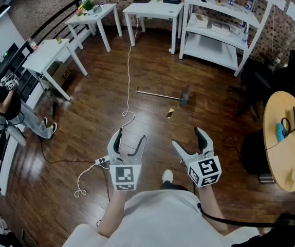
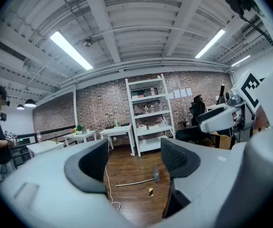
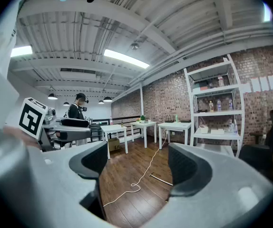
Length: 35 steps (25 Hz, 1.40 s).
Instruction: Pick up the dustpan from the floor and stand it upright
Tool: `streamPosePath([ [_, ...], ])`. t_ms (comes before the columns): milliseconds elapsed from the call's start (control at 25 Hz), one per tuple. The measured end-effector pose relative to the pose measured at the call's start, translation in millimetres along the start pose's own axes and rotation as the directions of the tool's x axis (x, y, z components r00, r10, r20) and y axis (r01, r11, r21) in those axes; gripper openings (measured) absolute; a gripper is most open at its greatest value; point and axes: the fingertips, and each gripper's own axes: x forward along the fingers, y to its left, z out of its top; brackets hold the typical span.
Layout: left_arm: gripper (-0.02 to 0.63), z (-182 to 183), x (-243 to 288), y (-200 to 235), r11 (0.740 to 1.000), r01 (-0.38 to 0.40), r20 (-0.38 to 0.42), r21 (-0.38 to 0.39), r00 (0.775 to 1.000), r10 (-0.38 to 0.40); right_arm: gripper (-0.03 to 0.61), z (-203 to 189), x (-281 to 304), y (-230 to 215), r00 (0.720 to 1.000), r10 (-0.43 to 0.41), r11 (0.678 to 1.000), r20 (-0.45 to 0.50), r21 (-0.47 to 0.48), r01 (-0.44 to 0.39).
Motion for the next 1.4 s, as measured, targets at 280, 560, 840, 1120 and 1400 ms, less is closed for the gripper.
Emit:
streamPosePath([
  [280,0.354,-16.1,85.1,-27.8,0.995,0.032,-0.082,-0.095,0.996,-0.040,0.385,3.0,43.6,-87.6,1.000,-0.002,0.994,-0.008,0.111,0.003],
  [560,0.348,-34.7,172.0,-21.3,0.983,0.075,-0.117,-0.168,0.989,-0.096,0.385,-21.0,102.4,-121.9,0.996,0.008,0.988,-0.093,0.155,0.007],
  [840,0.348,-59.2,296.5,18.4,0.970,0.100,-0.121,-0.220,0.984,-0.129,0.385,-14.4,215.0,-167.2,0.984,0.039,0.995,-0.175,0.101,-0.022],
  [1120,0.347,-90.3,405.7,101.8,0.958,0.084,-0.168,-0.273,0.977,-0.133,0.385,-9.1,371.2,-189.5,0.949,0.106,0.993,-0.298,0.088,-0.083],
  [1400,0.308,-137.1,470.9,178.6,0.953,-0.022,-0.265,-0.303,0.962,-0.062,0.383,-28.9,494.1,-179.6,0.882,0.256,0.967,-0.396,0.105,-0.233],
])
